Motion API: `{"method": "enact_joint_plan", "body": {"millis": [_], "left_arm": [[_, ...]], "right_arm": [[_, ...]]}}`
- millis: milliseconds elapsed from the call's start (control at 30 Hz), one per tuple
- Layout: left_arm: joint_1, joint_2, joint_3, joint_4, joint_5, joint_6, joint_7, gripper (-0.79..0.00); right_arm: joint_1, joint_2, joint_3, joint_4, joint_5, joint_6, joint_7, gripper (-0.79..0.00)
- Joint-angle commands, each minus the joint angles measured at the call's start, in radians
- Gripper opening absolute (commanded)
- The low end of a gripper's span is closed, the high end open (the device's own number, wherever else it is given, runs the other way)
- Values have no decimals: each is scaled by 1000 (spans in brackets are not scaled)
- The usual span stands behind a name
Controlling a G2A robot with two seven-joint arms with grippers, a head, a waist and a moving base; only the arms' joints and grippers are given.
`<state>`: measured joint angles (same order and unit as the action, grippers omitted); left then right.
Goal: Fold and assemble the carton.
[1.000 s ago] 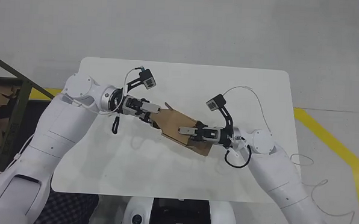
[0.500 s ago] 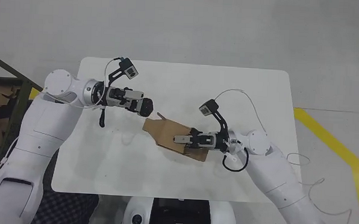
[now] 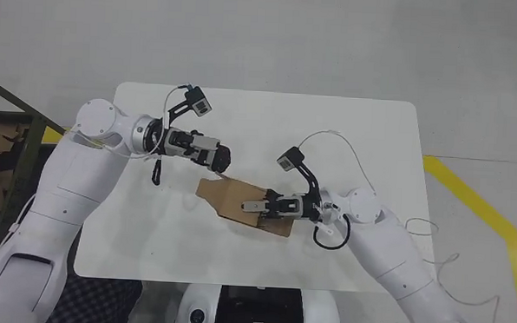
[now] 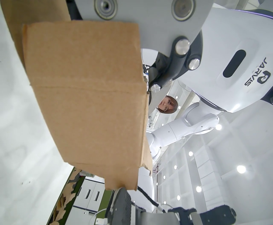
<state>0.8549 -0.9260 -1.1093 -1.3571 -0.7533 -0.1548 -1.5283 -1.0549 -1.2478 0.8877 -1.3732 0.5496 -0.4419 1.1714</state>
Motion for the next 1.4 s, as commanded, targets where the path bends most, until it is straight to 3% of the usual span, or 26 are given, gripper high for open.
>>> {"method": "enact_joint_plan", "body": {"millis": [0,600,1000,1367], "left_arm": [[7,-2,3,-5,-20,4,-8,0],[16,-8,54,-37,-21,17,-8,0],[35,12,-36,-25,37,7,8,0],[65,38,-77,-118,232,49,26,0]], "right_arm": [[0,1,8,5,-1,-3,-8,-785],[-11,7,44,1,9,-8,-17,-785],[-16,11,63,4,9,-9,-17,-785],[-18,12,68,0,21,-2,7,-785]]}}
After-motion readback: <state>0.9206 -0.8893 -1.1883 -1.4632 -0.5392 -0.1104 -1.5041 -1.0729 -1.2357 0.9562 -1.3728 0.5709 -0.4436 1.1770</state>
